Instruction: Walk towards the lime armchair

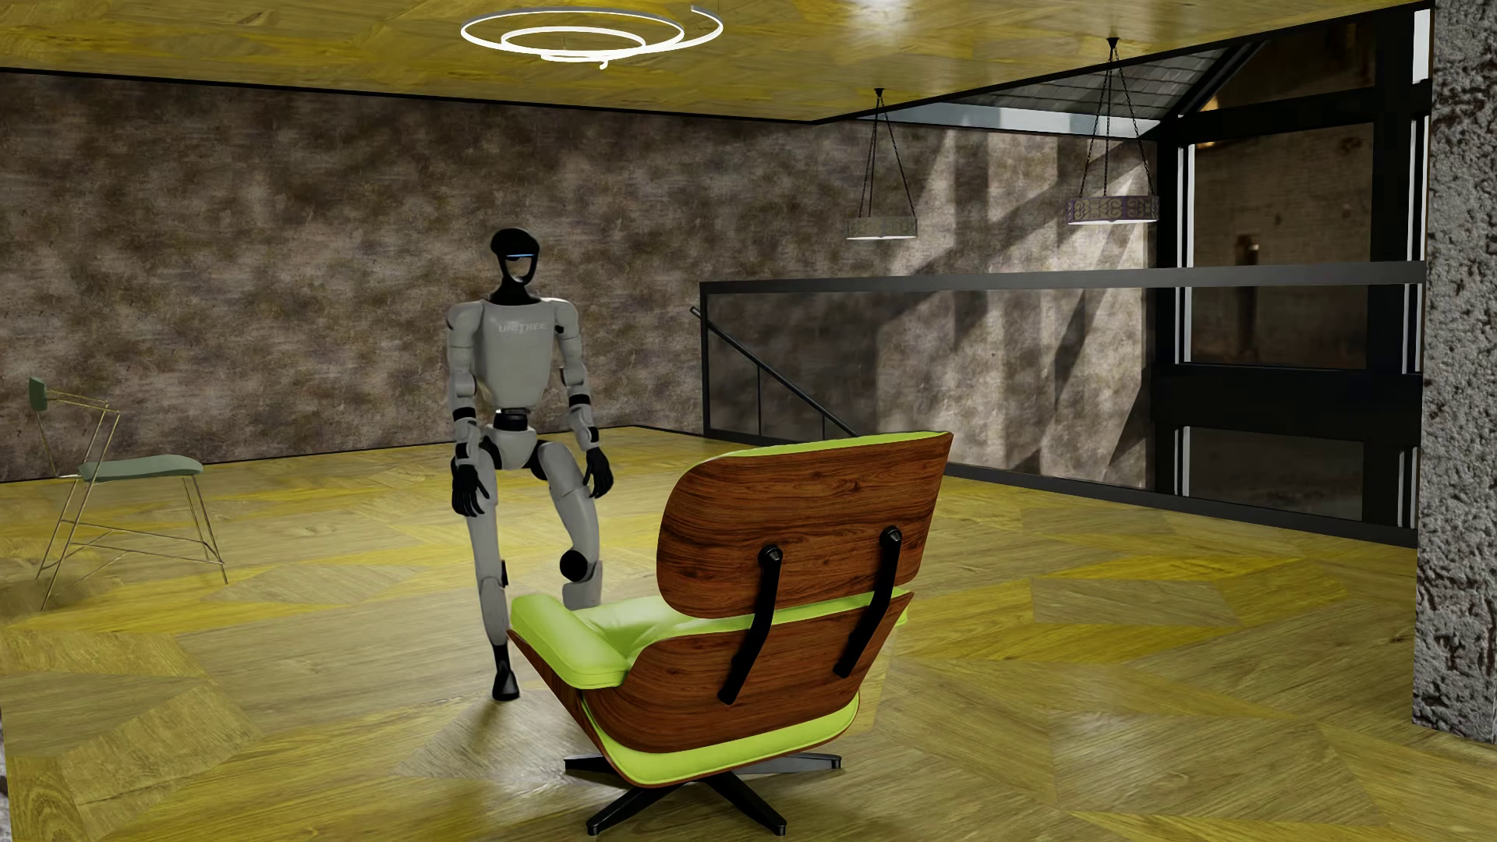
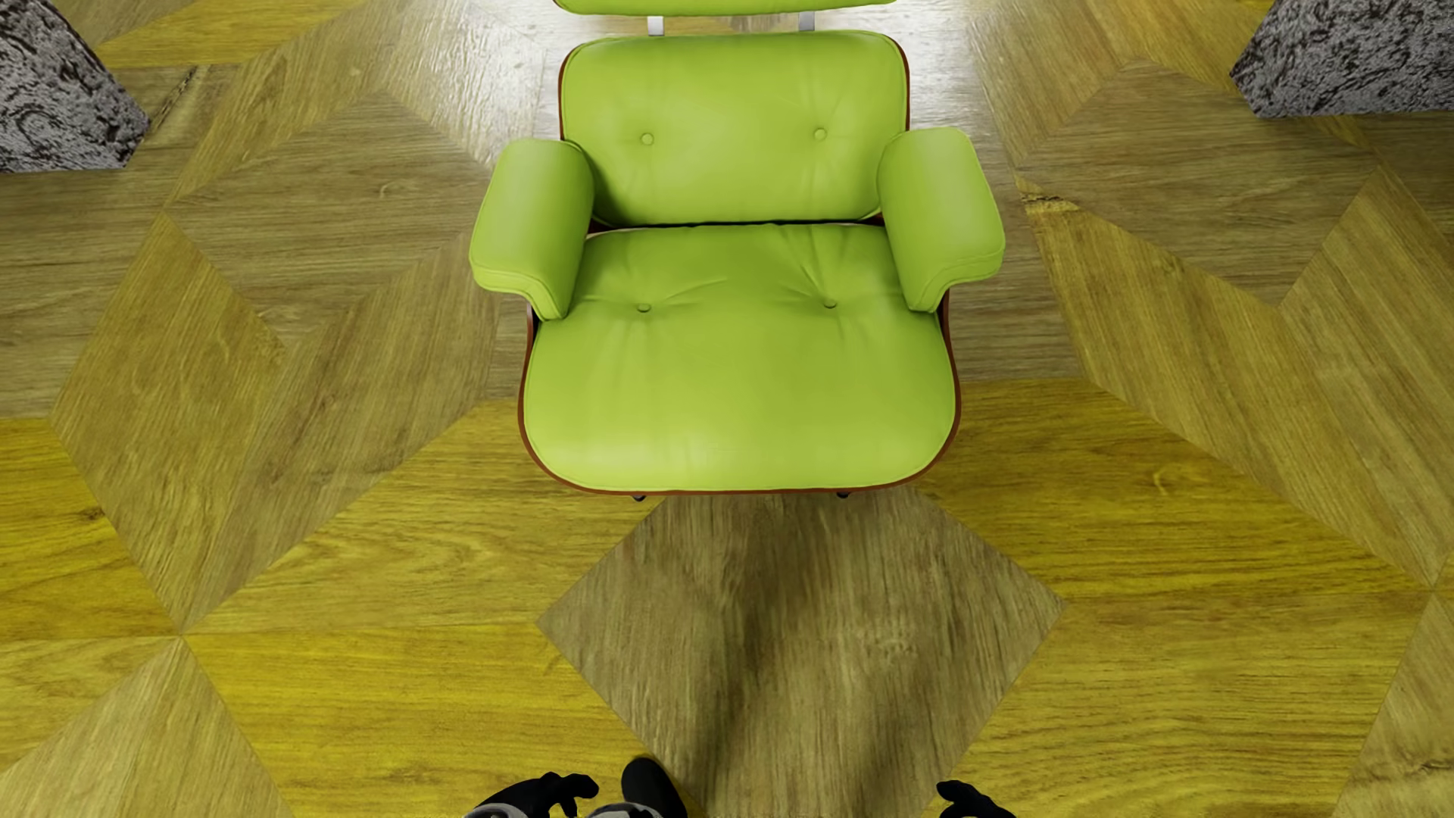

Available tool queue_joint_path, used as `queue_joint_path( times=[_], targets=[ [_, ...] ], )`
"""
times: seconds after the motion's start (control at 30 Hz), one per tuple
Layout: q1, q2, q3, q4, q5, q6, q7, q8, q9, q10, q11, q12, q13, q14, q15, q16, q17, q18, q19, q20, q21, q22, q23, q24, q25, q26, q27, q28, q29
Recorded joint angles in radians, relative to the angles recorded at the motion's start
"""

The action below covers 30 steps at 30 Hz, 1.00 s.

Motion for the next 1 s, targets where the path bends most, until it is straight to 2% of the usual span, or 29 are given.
queue_joint_path(
  times=[0.3, 0.67, 1.0],
  targets=[
    [-0.033, -0.05, -0.004, 0.032, 0.011, -0.007, 0.025, 0.031, 0.013, 0.031, 0.025, -0.039, 0.074, -0.008, -0.005, 0.018, -0.022, 0.009, -0.001, -0.041, 0.018, 0.005, -0.039, -0.023, 0.003, -0.019, -0.048, 0.021, -0.022],
    [-0.103, -0.133, 0.007, 0.065, 0.047, -0.02, 0.06, 0.064, 0.051, -0.003, -0.019, -0.054, 0.117, 0.02, 0.032, 0.031, -0.059, 0.02, 0.024, -0.053, 0.107, 0.034, -0.064, -0.029, -0.001, -0.02, -0.063, 0.034, -0.013],
    [-0.137, -0.156, 0.009, 0.067, 0.062, -0.035, 0.052, 0.056, 0.063, -0.027, -0.049, -0.109, 0.087, 0.03, 0.022, 0.04, -0.07, 0.022, 0.036, -0.015, 0.171, 0.005, -0.118, -0.04, 0.026, -0.024, -0.07, 0.055, -0.019]
  ],
)
